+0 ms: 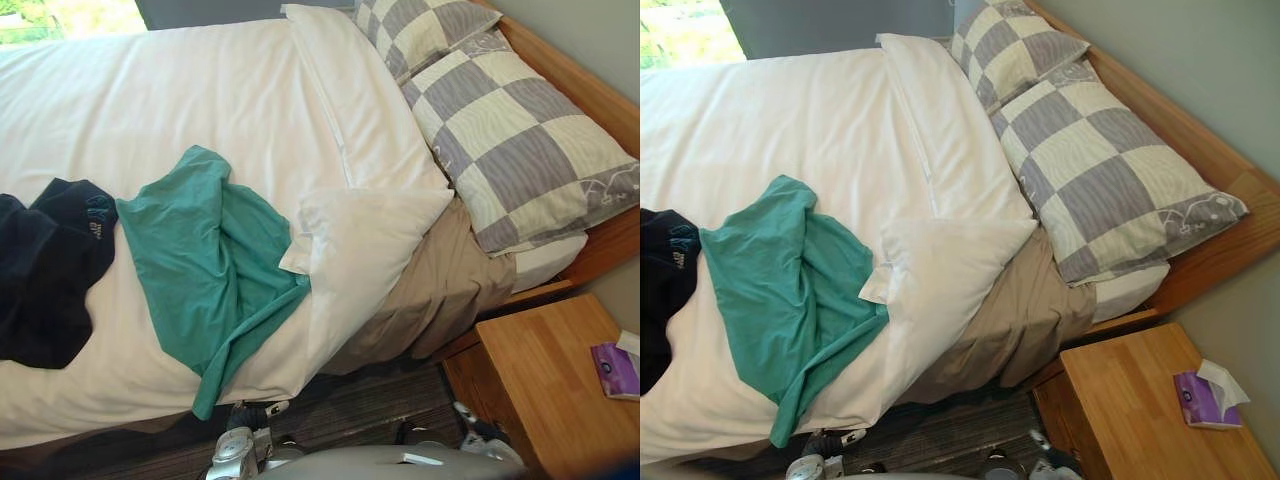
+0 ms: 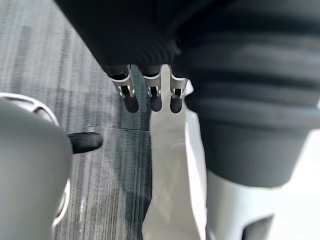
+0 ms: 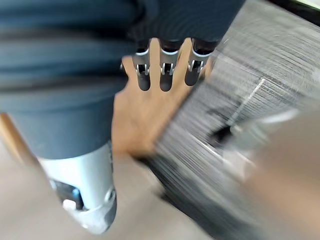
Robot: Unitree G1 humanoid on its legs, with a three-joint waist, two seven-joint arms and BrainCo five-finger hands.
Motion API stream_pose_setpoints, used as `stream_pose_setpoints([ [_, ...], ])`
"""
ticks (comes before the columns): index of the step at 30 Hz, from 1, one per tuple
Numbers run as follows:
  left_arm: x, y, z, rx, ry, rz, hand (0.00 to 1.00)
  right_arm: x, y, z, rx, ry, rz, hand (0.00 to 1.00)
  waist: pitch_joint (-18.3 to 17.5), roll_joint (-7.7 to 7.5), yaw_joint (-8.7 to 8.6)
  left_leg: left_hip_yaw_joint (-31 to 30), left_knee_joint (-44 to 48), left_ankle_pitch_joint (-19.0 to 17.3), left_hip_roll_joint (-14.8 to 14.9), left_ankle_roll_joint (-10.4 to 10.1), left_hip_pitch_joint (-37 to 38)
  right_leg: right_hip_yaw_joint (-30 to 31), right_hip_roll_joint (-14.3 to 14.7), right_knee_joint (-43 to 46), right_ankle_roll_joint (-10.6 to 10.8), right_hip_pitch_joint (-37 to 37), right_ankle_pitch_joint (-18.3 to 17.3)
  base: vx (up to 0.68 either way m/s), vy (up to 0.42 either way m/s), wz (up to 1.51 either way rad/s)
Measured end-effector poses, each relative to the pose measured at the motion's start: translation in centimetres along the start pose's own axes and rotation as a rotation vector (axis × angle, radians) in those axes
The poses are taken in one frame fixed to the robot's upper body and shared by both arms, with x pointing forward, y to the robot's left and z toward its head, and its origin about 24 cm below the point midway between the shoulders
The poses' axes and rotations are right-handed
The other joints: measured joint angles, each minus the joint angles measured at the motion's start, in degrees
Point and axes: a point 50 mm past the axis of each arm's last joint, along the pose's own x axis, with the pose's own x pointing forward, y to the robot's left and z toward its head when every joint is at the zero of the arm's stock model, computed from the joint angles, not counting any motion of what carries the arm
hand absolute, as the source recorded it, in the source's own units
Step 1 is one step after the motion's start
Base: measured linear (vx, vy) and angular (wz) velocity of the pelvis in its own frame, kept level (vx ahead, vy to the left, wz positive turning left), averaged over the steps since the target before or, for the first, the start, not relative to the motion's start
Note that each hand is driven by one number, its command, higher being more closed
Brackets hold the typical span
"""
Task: Tidy the bed and pick cloth on bed and put in laundry
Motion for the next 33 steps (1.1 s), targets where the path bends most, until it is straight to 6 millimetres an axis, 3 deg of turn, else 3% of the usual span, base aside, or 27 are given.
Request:
stream_pose_setpoints([
  [3, -0.3, 1.3, -0.8, -0.033, 0.014, 0.041, 0.00, -0.2, -2.2, 7.0, 0.088, -0.272, -0.090, 0.00, -0.5, -0.24, -1.67, 0.1, 0.0, -0.2, 0.0, 0.0, -0.1, 0.3, -0.3, -0.1, 0.1, 0.0, 0.1, 0.00, -0.001, -0.04],
  [5, -0.5, 1.9, -1.2, -0.026, 0.008, 0.053, 0.00, -1.6, -3.7, 14.4, 0.027, -0.560, -0.162, 0.00, -1.4, -0.42, -1.66, -0.3, 0.0, -0.2, -0.3, 0.0, -0.8, 0.1, -0.2, -0.4, 0.2, -0.2, 0.1, -0.02, -0.002, 0.07],
  [6, -0.6, 2.1, -1.3, -0.023, 0.008, 0.056, 0.00, -2.4, -3.8, 17.0, -0.049, -0.666, -0.191, 0.00, -1.8, -0.46, -1.57, -0.5, 0.0, -0.2, -0.3, 0.0, -1.0, 0.1, -0.2, -0.5, 0.2, -0.2, 0.1, 0.01, -0.001, 0.10],
  [7, -0.6, 2.2, -1.4, -0.021, 0.008, 0.058, 0.00, -2.9, -3.7, 18.6, -0.100, -0.734, -0.204, 0.00, -1.9, -0.43, -1.51, -0.6, 0.0, -0.2, -0.3, 0.0, -1.0, 0.0, -0.1, -0.6, 0.2, -0.2, 0.1, 0.02, -0.016, 0.09],
  [8, -0.7, 2.4, -1.7, -0.005, 0.013, 0.054, 0.00, -4.3, -2.7, 22.3, -0.172, -0.884, -0.212, 0.00, -2.3, -0.17, -1.64, -1.1, 0.0, -0.1, -0.3, 0.0, -1.1, -0.4, -0.1, -0.8, 0.2, -0.2, 0.1, 0.01, -0.021, 0.09],
  [11, -0.9, 2.4, -2.1, 0.052, 0.017, 0.026, 0.00, -7.4, 0.0, 26.4, -0.284, -1.114, -0.192, 0.00, -3.4, 0.41, -2.06, -3.0, 0.0, 0.1, -0.3, 0.2, -2.6, -1.9, -0.1, -1.4, 0.2, -0.2, 0.2, 0.02, -0.027, 0.29],
  [17, -1.1, 2.6, -2.8, 0.099, 0.031, 0.012, 0.00, -11.1, 7.5, 27.8, -0.550, -1.379, -0.044, 0.00, -3.6, 0.55, -1.04, -5.3, 0.0, 0.4, -0.3, 0.5, -4.1, -3.4, -0.1, -1.9, -0.1, 0.0, 0.5, 0.02, -0.014, 0.20],
  [19, -1.2, 2.8, -2.9, 0.113, 0.033, 0.011, 0.00, -13.1, 11.7, 27.4, -0.721, -1.512, 0.075, 0.00, -3.5, 0.36, -0.81, -6.1, 0.0, 0.6, -0.4, 0.7, -5.0, -4.3, -0.2, -2.6, -0.1, 0.0, 1.2, 0.00, -0.003, 0.21],
  [20, -1.1, 2.8, -2.8, 0.120, 0.031, 0.009, 0.00, -13.6, 12.7, 27.1, -0.760, -1.547, 0.109, 0.00, -3.4, 0.24, -0.79, -6.4, 0.0, 0.6, -0.5, 0.7, -5.1, -4.5, -0.2, -2.7, 0.0, 0.0, 1.3, 0.00, -0.002, 0.19],
  [23, -1.0, 3.0, -2.4, 0.150, 0.014, 0.005, 0.00, -16.4, 17.5, 25.2, -0.897, -1.680, 0.311, 0.00, -2.6, -0.88, 1.01, -7.1, 0.5, 0.7, -0.6, 0.8, -6.1, -4.9, -0.3, -3.5, 0.2, 0.1, 1.8, -0.01, -0.007, 0.11],
  [26, -1.0, 2.9, -2.2, 0.150, 0.001, 0.006, 0.00, -18.4, 20.5, 24.9, -0.953, -1.757, 0.416, 0.00, -1.2, -1.40, 1.89, -9.9, 1.3, 1.1, -1.2, 1.5, -8.5, -7.4, -0.9, -3.9, 0.3, 0.0, 2.2, -0.01, -0.016, 0.43],
  [33, -0.7, 2.3, -0.7, 0.128, -0.057, -0.001, 0.00, -21.5, 23.2, 25.9, -0.964, -1.855, 0.481, 0.00, 2.6, -1.08, 4.43, -15.1, 3.4, 1.9, -2.1, 2.5, -13.6, -11.2, -2.0, -3.7, 0.2, -0.8, 2.6, -0.03, -0.002, 0.41],
])
